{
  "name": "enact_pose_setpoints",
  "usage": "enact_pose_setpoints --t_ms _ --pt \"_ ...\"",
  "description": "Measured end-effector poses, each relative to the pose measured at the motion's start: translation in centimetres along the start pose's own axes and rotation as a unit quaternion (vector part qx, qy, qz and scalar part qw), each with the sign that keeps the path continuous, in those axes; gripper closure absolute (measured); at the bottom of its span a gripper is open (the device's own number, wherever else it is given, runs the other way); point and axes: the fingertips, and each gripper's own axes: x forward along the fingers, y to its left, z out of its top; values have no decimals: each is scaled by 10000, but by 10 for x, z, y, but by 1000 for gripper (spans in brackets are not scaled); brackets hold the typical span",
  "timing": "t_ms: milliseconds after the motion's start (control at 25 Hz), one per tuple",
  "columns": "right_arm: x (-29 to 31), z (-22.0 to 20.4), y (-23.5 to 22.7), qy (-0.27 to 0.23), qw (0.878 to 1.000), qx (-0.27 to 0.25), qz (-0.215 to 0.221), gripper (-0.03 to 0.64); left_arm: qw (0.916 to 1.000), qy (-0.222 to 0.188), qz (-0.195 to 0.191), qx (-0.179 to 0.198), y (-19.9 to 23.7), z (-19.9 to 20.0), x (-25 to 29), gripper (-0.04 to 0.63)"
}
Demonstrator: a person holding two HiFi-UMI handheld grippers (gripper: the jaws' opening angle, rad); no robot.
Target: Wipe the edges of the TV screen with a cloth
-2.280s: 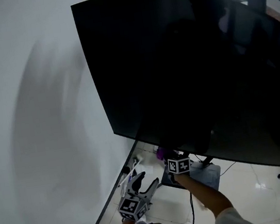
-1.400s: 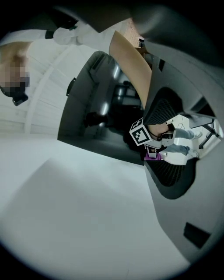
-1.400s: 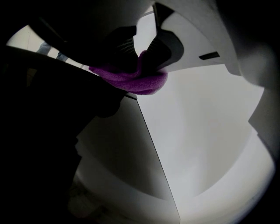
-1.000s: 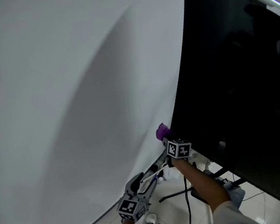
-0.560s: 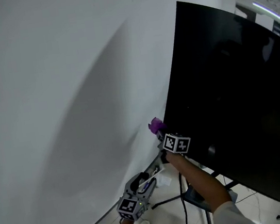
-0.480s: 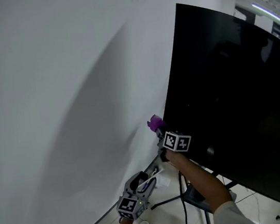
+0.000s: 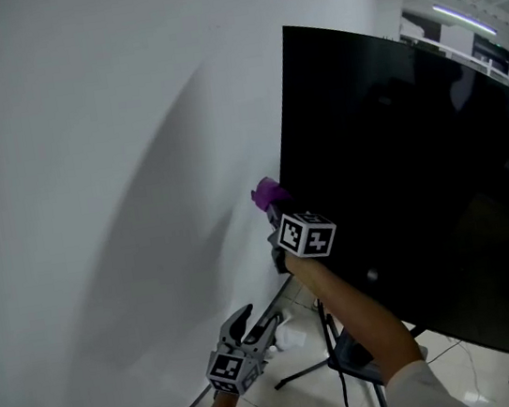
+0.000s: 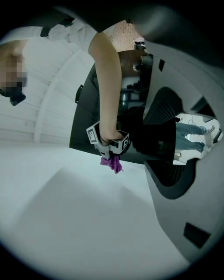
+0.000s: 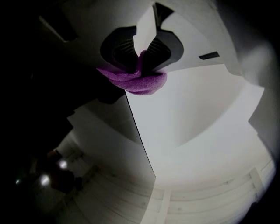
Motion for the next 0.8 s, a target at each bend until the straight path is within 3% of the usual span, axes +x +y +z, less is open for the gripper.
enact_pose_setpoints --t_ms 160,800 --pt "5 66 15 -503 9982 -313 -4 572 9999 16 -160 22 -14 -4 7 364" --pt "27 237 65 -1241 9882 -900 36 572 9999 29 -101 137 -9 6 2 364"
